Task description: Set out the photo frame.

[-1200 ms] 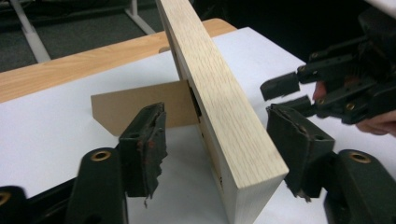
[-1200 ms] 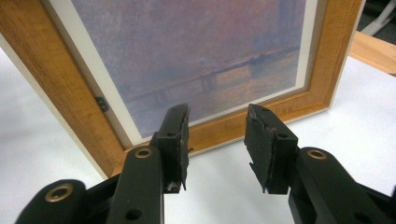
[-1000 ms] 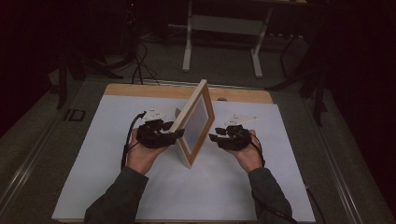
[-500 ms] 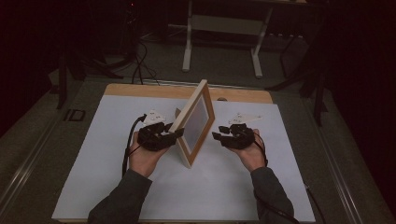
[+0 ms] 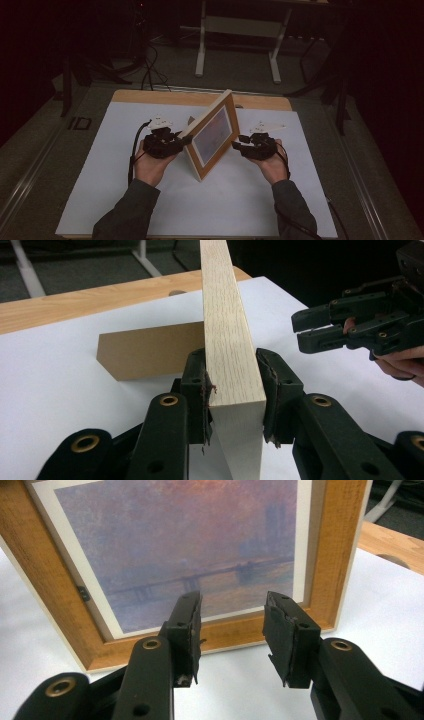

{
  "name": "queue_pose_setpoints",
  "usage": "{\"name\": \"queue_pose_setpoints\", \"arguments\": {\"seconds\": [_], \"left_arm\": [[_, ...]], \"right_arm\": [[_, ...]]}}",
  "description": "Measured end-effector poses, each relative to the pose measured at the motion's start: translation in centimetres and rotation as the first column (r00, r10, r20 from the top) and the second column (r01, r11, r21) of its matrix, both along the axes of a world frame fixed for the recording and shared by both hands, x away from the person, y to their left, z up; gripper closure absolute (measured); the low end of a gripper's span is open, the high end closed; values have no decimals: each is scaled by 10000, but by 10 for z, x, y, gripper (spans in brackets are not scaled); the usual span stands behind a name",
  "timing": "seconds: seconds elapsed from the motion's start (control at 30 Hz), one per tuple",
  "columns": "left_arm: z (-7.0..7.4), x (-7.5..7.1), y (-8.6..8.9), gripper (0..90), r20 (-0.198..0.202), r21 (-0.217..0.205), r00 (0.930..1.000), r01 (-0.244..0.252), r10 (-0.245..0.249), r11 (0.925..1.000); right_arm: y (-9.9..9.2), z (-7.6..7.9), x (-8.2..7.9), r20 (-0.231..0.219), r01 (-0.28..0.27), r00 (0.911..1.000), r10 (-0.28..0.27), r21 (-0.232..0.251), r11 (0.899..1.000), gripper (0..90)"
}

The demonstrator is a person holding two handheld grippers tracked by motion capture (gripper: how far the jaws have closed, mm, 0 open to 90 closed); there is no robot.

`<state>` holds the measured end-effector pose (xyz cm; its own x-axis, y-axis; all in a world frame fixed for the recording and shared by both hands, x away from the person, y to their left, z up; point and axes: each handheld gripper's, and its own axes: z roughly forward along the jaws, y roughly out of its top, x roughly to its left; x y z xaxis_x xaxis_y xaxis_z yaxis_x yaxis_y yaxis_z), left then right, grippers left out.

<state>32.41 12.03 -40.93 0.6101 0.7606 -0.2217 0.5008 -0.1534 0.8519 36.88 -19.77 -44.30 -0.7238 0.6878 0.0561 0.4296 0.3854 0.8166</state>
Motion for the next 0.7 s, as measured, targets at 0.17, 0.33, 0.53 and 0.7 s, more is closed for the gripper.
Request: {"name": "queue_pose_setpoints", "arguments": {"seconds": [0.17,0.33,0.53,0.7], "left_arm": [[0,5,7,699,-101,-81,9993,361,-362,9993],[0,11,15,701,-221,-112,9957,902,-905,9959],[2,16,20,706,-350,-147,9846,1709,-1713,9852],[3,19,21,712,-416,-176,9710,2348,-2354,9719]], "right_arm": [[-4,-1,0,-8,124,9999,-124,23,9999,579],[-5,-3,0,-62,128,9999,-127,106,9999,580],[-5,-5,1,-50,152,9999,-152,98,9998,579],[-8,-3,1,96,425,9990,-427,165,9990,563]]}}
